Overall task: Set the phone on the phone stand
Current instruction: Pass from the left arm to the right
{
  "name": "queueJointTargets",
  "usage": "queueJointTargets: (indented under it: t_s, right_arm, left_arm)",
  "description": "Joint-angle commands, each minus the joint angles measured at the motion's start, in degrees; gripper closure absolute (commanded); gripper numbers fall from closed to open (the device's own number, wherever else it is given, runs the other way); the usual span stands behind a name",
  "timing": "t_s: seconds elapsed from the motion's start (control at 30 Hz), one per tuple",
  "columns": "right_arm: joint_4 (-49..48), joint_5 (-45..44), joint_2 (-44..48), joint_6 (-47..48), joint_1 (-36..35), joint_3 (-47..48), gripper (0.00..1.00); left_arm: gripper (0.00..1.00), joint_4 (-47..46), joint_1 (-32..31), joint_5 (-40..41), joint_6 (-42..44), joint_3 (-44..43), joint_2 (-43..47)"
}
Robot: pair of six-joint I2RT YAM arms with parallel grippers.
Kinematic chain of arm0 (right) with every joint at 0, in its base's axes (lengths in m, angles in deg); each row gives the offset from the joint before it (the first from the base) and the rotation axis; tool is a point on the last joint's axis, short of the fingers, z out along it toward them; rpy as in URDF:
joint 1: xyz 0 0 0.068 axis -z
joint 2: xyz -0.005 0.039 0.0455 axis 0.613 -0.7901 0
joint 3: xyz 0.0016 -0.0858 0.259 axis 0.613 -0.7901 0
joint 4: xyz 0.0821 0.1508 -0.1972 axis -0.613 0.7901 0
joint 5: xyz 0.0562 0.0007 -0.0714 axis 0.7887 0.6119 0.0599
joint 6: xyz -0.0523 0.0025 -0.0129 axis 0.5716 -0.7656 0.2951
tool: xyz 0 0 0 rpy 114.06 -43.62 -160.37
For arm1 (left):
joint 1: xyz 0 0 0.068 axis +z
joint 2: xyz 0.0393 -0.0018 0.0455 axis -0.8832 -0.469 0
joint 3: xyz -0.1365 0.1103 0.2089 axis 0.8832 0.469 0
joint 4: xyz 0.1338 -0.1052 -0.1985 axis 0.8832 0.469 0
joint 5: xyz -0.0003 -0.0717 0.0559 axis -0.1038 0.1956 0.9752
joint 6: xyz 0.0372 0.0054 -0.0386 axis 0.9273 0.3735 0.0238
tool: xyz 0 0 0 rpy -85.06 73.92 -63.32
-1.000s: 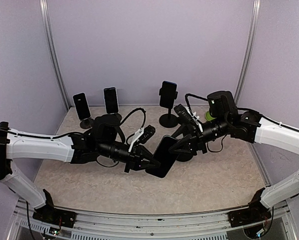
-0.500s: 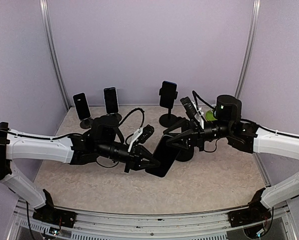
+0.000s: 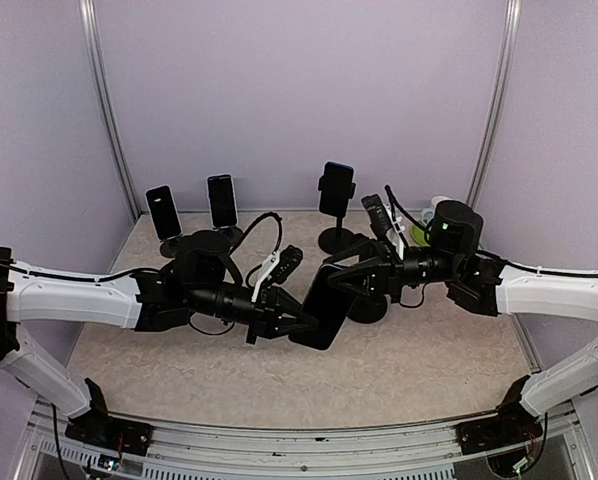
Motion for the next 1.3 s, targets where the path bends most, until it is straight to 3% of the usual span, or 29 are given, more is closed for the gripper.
queueJointTargets:
  t_s: [0.0, 0.23, 0.5, 0.67, 0.83, 1.0, 1.03, 1.07, 1.17, 1.2, 1.27]
  right_arm:
    - [-6.5, 0.4, -1.4, -2.7, -0.7, -0.6, 0.52]
    - [-9.2, 2.2, -3.4, -4.4, -1.2, 0.4, 0.61]
    - [-9.2, 2.6, -3.5, -4.2, -1.3, 0.5, 0.79]
    - [-10.2, 3.1, -3.7, -4.9, -1.4, 0.4, 0.83]
    - [-10.4, 3.6, -4.4, -4.9, -1.5, 1.0, 1.00]
    - [-5.2, 3.9, -4.6, -3.3, -1.7, 4.5, 1.00]
    - [-4.0, 3.0, -4.1, -2.6, -1.6, 4.7, 1.00]
    - [-3.1, 1.7, -3.5, -2.0, -1.6, 4.7, 1.00]
    - [4.1, -2.7, -2.1, 0.3, -1.1, 6.5, 1.00]
    - [6.9, -3.4, -1.8, 0.7, -0.3, 7.5, 1.00]
    - [10.3, -3.4, -0.7, 0.4, 1.0, 8.6, 1.00]
  left_arm:
    - [1.00, -4.4, 0.2, 0.1, -0.3, 0.0, 1.6]
    - [1.00, -4.7, 0.2, 0.2, -0.5, 0.2, 1.6]
    - [1.00, -4.7, 0.2, 0.2, -0.5, 0.4, 1.5]
    - [1.00, -4.8, 0.2, 0.4, -0.4, 0.5, 1.5]
    - [1.00, -4.8, 0.2, 0.5, -0.5, 0.5, 1.4]
    - [1.00, -1.7, 0.3, 1.2, 0.7, -1.9, 1.4]
    - [0.94, -1.6, 0.3, 1.7, 0.9, -2.0, 1.6]
    - [0.80, -2.0, 0.3, 2.1, 1.1, -1.7, 1.9]
    - [0.58, -1.4, 0.6, 2.3, 1.8, -1.4, 2.5]
    - [0.47, -1.0, 0.7, 2.5, 1.8, -1.4, 3.0]
    - [0.15, -1.8, 0.7, 4.1, 1.6, 0.0, 4.8]
